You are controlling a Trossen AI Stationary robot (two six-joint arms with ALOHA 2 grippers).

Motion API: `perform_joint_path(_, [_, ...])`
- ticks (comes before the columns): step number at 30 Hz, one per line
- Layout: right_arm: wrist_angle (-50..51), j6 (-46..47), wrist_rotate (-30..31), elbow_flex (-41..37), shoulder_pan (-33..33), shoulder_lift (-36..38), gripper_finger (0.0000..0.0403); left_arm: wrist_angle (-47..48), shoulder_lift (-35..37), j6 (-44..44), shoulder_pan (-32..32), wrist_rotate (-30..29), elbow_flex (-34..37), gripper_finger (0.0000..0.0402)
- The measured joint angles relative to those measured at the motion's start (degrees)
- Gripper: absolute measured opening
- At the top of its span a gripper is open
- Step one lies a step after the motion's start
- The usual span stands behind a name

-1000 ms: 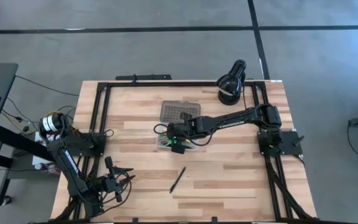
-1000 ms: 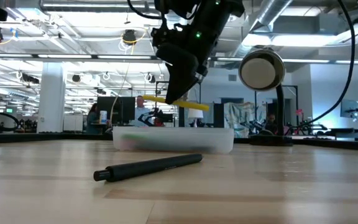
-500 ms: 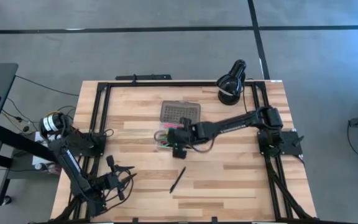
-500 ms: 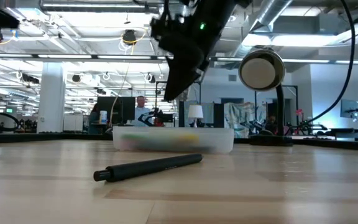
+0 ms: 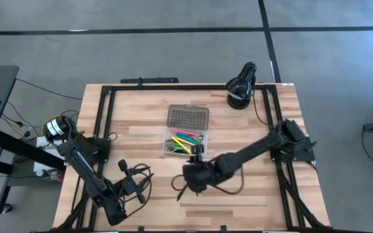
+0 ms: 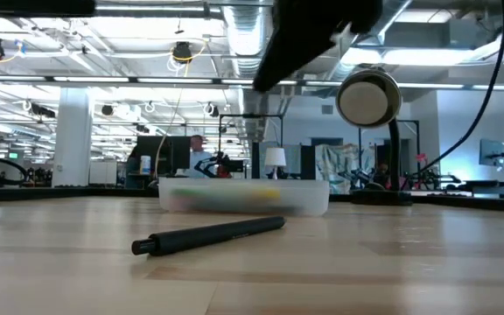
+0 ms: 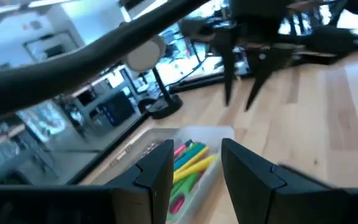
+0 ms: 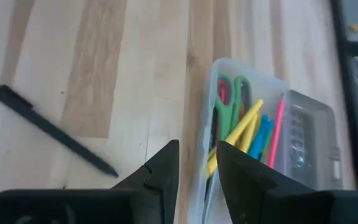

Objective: Pick & place school supplies into a supply box
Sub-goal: Put the black pen into the transparent supply box

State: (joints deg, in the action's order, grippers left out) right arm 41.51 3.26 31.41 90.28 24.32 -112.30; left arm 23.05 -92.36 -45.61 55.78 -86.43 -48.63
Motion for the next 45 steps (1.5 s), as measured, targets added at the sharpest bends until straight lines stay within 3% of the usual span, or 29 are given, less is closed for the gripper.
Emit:
perform_joint_path(4, [2.16,2.46,3.03,-0.01,4.25,2.68,0.0102,-4.62,0.00,1.54,-3.31,5.41,-0.20,0.0130])
perform_joint_path(15, [3.20,3.37,9.76,-0.02,14.66,11.33,0.0102,-22.84,-0.02,23.15,-19.53,44.53,-1.63,0.0130])
perform_joint_path(19, [4.98,5.75,11.43,-0.02,16.39,12.97,0.0102,-25.91,-0.02,25.74,-24.69,60.23,-1.65,0.0130])
perform_joint_path(21, [6.65,7.16,12.78,-0.02,17.18,13.18,0.0102,-26.69,-0.29,25.78,-26.52,65.03,-1.65,0.0130])
perform_joint_path(28, [12.98,14.02,17.15,-0.14,20.09,13.04,0.0102,-32.73,-4.12,29.48,-27.99,67.32,-1.60,0.0117])
perform_joint_path(32, [13.34,15.81,19.64,-1.40,21.94,13.02,0.0102,-40.65,-9.64,33.29,-27.99,72.53,-1.81,0.0112])
perform_joint_path(45, [14.63,23.53,22.88,-5.62,25.55,13.06,0.0102,-38.81,-20.12,31.54,-28.21,68.64,-9.07,0.0112])
